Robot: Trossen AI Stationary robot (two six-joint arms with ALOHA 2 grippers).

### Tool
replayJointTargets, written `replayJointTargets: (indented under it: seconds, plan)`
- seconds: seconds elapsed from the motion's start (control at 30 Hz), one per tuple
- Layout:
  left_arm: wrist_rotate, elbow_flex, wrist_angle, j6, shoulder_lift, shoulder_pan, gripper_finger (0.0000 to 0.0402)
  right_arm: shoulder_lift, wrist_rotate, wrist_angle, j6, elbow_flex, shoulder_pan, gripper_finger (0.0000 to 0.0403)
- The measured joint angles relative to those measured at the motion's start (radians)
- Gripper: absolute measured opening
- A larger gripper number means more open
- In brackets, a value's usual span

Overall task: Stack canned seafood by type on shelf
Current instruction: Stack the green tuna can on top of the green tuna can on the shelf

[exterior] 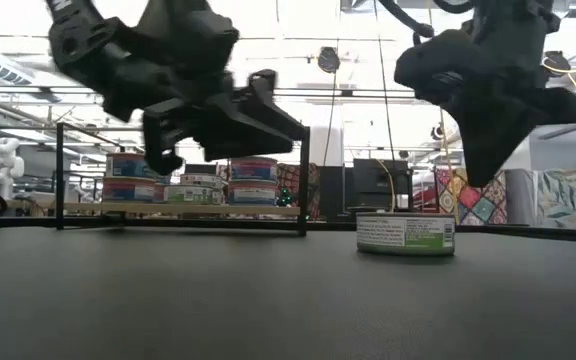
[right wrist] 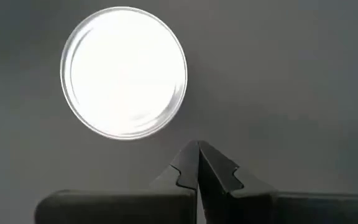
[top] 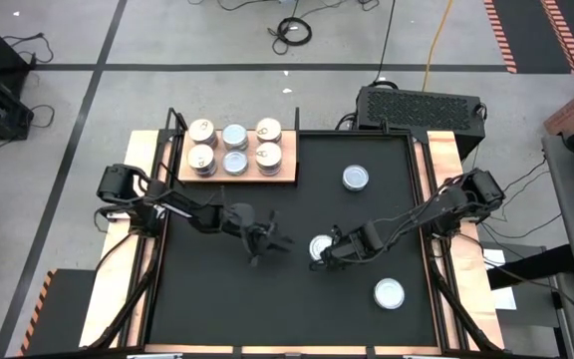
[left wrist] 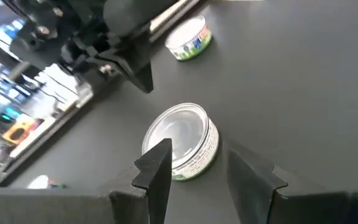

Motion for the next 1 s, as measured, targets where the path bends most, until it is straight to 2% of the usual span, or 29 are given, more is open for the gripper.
replayJointTargets:
  seconds: [0.17, 0.27, 0.43, 0.57, 0.7, 0.93, 1.0]
  plan:
    - [-0.005, 0.161, -0.218, 0.006, 0.072, -0.022, 0.0145, 0.0, 0.013, 0.043, 0.022, -0.062, 0.01, 0.0]
    - [-0.031, 0.234, -0.292, 0.042, 0.131, -0.033, 0.0145, 0.0, 0.067, 0.065, 0.022, -0.1, 0.009, 0.0]
    - [-0.082, 0.3, -0.298, 0.137, 0.236, -0.047, 0.0145, 0.0, 0.141, 0.116, 0.01, -0.151, 0.005, 0.0]
    - [-0.164, 0.34, -0.285, 0.204, 0.306, -0.058, 0.0145, 0.0, 0.141, 0.239, -0.043, -0.194, -0.008, 0.0]
    - [-0.186, 0.342, -0.265, 0.205, 0.314, -0.068, 0.0145, 0.0, 0.142, 0.329, -0.091, -0.221, -0.013, 0.0]
    - [-0.281, 0.338, -0.288, 0.231, 0.286, -0.096, 0.0145, 0.0, 0.132, 0.345, -0.101, -0.222, -0.013, 0.0]
    - [-0.279, 0.339, -0.283, 0.258, 0.283, -0.099, 0.0145, 0.0, 0.127, 0.348, -0.101, -0.222, -0.013, 0.0]
